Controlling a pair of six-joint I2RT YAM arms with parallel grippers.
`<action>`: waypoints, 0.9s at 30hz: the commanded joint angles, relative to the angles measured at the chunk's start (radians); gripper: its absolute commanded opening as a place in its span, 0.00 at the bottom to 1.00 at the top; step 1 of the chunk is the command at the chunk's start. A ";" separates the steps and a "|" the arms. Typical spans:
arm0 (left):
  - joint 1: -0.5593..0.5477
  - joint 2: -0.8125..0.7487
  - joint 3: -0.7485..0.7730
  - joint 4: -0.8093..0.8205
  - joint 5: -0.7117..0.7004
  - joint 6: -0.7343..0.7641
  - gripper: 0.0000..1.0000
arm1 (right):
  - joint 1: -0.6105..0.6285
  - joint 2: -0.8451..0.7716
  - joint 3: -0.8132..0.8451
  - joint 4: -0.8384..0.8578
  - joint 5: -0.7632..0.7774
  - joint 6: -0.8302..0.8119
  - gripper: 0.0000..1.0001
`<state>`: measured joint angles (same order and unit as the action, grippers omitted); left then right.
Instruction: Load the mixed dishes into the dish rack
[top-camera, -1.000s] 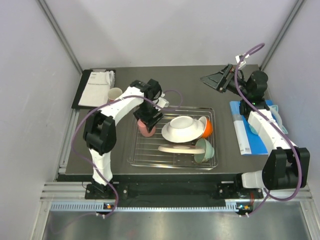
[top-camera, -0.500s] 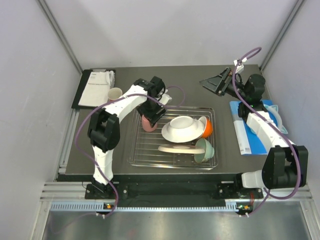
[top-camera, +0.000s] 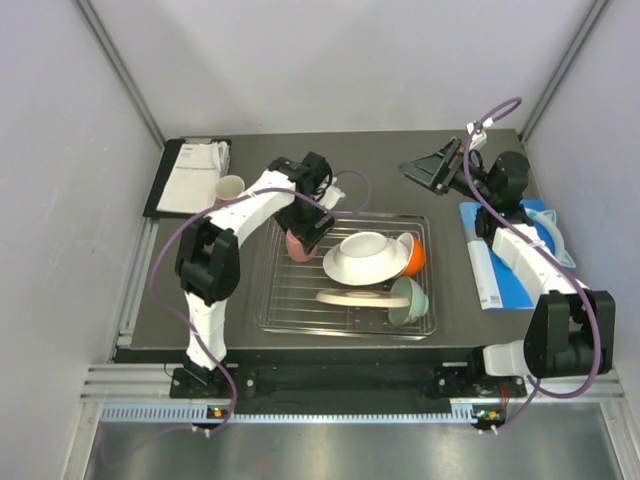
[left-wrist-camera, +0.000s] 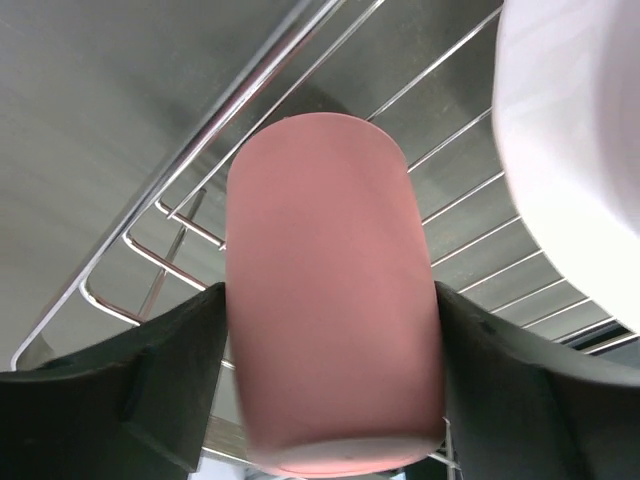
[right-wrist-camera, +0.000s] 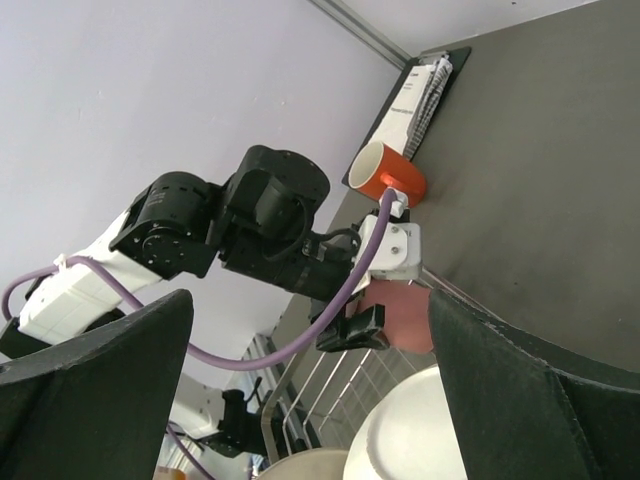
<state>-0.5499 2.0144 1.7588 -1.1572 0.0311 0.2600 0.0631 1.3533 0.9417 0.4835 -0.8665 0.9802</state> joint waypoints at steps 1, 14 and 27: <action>-0.005 -0.095 0.010 0.047 -0.002 -0.011 0.92 | 0.004 0.000 0.008 0.041 -0.011 -0.011 1.00; -0.005 -0.178 0.040 0.012 -0.059 -0.015 0.99 | 0.004 -0.003 0.022 -0.003 -0.012 -0.038 1.00; 0.221 -0.425 -0.014 0.333 -0.275 0.016 0.99 | 0.004 -0.045 0.045 -0.132 0.032 -0.139 1.00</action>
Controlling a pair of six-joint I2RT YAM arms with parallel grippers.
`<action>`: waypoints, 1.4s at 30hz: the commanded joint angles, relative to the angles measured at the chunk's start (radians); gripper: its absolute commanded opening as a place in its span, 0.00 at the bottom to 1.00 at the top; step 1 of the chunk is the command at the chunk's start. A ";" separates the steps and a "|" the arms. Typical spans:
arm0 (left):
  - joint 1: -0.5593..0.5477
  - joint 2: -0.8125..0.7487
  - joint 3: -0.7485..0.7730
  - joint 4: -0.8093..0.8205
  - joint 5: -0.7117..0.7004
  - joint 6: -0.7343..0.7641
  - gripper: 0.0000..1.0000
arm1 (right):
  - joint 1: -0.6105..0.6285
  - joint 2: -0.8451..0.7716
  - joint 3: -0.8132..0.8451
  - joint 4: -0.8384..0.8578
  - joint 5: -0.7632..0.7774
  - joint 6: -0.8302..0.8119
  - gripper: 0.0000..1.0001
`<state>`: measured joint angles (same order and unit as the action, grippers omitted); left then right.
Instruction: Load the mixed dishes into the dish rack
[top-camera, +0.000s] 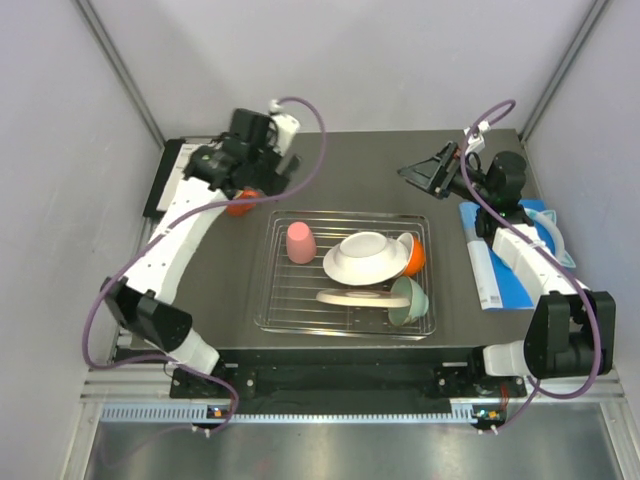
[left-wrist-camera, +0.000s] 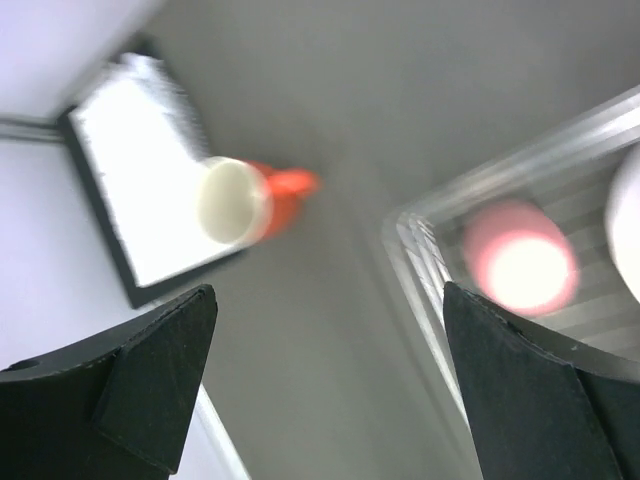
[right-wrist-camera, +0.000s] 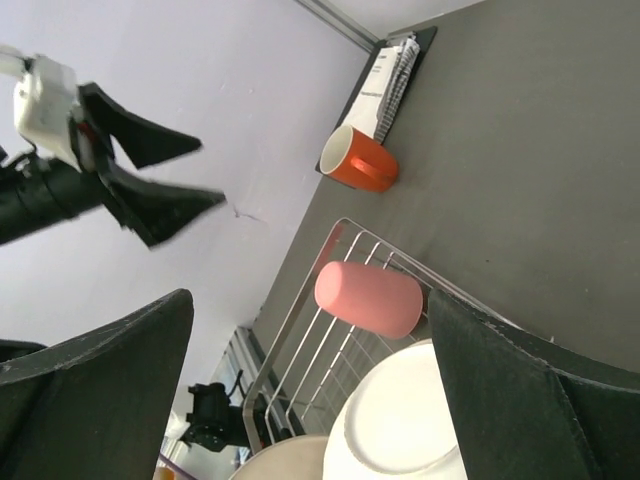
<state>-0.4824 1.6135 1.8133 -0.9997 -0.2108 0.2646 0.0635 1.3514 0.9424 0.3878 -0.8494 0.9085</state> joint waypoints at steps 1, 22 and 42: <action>0.188 -0.020 -0.083 0.191 -0.013 0.007 0.99 | 0.004 -0.046 0.045 -0.062 0.015 -0.077 1.00; 0.412 0.246 -0.177 0.444 0.180 0.056 0.93 | 0.039 -0.106 0.029 -0.260 0.164 -0.290 1.00; 0.412 0.348 -0.298 0.513 0.235 0.068 0.39 | 0.062 -0.072 0.030 -0.219 0.181 -0.261 1.00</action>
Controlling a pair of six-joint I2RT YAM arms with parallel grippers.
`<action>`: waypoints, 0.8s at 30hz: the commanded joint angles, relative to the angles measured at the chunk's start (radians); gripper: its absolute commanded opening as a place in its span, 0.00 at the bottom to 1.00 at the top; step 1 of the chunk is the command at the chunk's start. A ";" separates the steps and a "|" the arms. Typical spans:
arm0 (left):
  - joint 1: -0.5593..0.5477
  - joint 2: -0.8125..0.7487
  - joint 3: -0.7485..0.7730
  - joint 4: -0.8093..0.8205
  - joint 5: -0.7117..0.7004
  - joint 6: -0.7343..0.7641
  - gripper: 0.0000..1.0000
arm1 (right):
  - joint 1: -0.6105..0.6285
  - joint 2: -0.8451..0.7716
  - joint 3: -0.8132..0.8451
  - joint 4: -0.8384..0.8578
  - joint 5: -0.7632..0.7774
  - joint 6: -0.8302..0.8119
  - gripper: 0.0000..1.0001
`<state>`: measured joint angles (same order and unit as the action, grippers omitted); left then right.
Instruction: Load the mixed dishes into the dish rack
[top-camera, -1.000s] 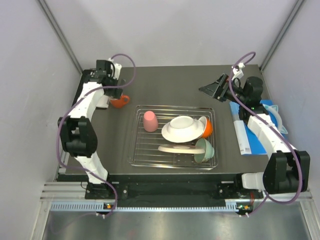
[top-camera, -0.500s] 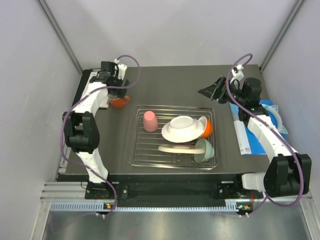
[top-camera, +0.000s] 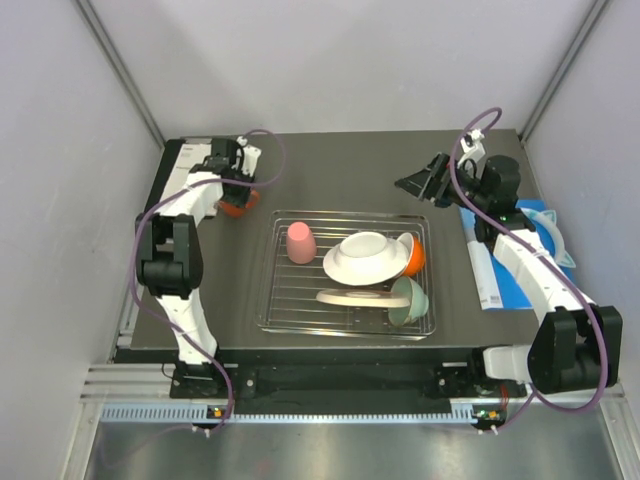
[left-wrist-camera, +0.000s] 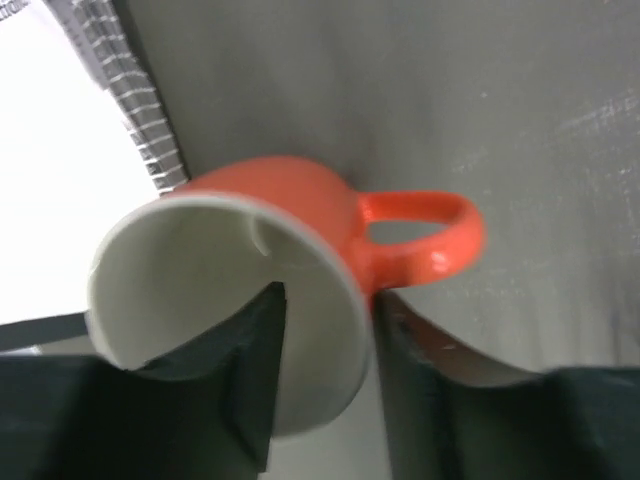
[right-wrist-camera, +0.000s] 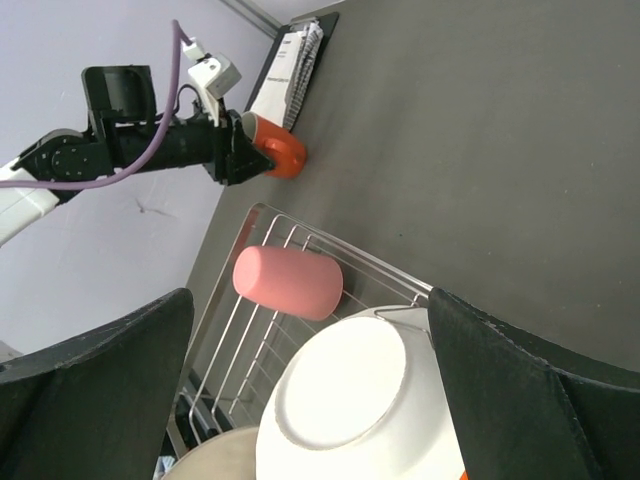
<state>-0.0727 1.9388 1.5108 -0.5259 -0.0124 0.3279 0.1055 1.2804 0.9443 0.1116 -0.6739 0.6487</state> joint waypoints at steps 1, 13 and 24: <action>0.002 0.035 0.009 0.040 0.037 0.003 0.30 | 0.022 -0.003 0.027 0.057 0.005 -0.001 1.00; 0.016 -0.178 0.086 -0.135 0.135 -0.038 0.00 | 0.155 -0.006 0.125 -0.030 0.108 -0.046 1.00; 0.027 -0.676 0.319 -0.339 0.627 -0.286 0.00 | 0.313 -0.093 0.083 0.211 -0.062 0.210 1.00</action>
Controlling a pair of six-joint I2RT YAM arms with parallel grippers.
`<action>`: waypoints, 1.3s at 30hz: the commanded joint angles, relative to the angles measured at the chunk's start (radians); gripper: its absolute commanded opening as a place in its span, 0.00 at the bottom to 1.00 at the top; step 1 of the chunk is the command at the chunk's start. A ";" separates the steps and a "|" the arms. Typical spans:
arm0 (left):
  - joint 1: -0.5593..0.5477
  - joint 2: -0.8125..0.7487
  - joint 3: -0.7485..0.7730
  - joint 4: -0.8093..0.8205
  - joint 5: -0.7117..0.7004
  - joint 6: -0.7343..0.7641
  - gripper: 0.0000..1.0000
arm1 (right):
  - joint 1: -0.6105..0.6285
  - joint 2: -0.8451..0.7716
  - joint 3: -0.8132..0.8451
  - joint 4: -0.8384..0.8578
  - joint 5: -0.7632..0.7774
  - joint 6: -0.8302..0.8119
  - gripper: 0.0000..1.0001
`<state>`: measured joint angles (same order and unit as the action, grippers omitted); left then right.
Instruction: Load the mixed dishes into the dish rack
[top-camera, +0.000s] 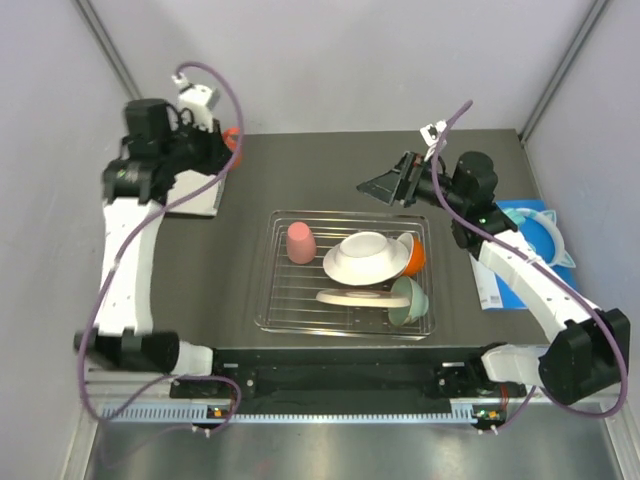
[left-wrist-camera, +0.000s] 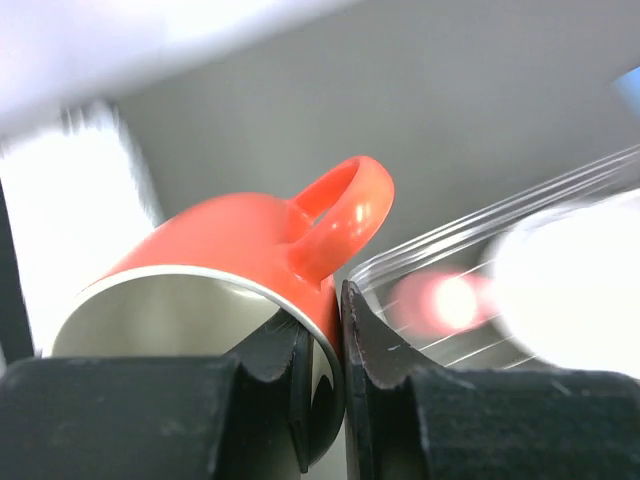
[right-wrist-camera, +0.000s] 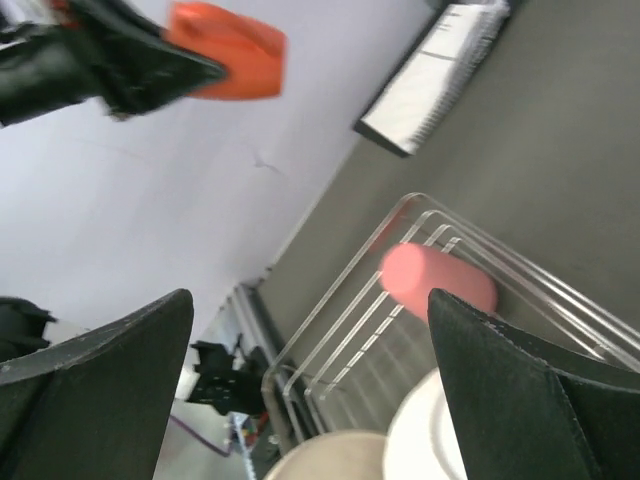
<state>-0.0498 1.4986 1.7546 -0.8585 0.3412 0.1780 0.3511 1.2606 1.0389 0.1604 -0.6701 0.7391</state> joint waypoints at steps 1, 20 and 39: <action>0.004 -0.260 0.071 0.001 0.401 -0.158 0.00 | 0.092 -0.079 0.022 0.144 -0.045 0.099 1.00; 0.001 -0.451 -0.512 1.425 1.009 -1.563 0.00 | 0.508 -0.406 -0.162 0.143 0.394 -0.141 1.00; -0.035 -0.402 -0.621 1.504 0.972 -1.695 0.00 | 0.572 -0.118 -0.177 0.614 0.386 -0.153 1.00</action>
<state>-0.0784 1.1046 1.1370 0.5480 1.3575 -1.4929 0.8955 1.0908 0.7769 0.6403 -0.2550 0.5873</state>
